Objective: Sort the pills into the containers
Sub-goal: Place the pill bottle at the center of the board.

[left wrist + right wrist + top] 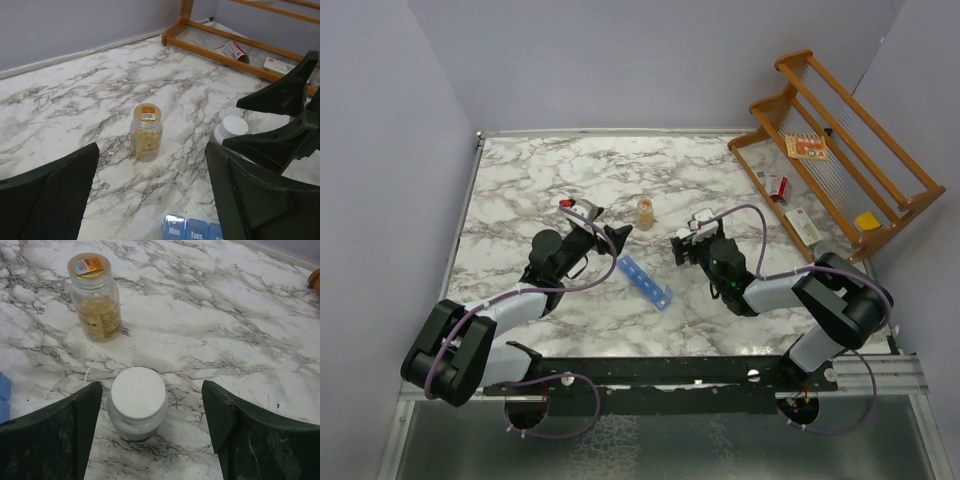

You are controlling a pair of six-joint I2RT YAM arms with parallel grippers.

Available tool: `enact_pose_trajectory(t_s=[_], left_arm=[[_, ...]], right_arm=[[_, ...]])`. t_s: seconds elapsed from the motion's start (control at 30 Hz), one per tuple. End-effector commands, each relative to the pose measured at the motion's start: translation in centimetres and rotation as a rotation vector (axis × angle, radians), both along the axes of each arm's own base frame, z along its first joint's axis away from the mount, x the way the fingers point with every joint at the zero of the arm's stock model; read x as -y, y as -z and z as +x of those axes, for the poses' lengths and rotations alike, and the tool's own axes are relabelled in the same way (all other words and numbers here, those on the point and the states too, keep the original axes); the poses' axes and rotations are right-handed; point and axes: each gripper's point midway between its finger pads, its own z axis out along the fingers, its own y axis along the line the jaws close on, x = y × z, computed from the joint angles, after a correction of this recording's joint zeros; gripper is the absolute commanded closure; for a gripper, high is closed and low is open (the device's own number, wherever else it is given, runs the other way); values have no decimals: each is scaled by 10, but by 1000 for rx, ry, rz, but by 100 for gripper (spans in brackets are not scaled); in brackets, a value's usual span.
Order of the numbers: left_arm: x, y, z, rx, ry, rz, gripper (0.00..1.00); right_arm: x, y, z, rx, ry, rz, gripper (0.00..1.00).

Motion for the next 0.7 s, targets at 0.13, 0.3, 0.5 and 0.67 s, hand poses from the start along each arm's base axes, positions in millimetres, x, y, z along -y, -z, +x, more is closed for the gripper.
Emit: enact_pose_trajectory(t_s=[0.13,0.3,0.5,0.67], left_arm=[[-2,-7,-1,29,1,-15,10],[-1,-8,-2,26,4,-22,10],[-4,4,-10,-25,1,-43,6],[-7,9,-18,-51,-2,-65,6]], right_arm=[[-2,-81,4,176,4,61,16],[2,-118,-8,201,-6,119,12],[-8,-113,-63,83,-225,170,35],[-5,-96,-112,10,-321,203,45]])
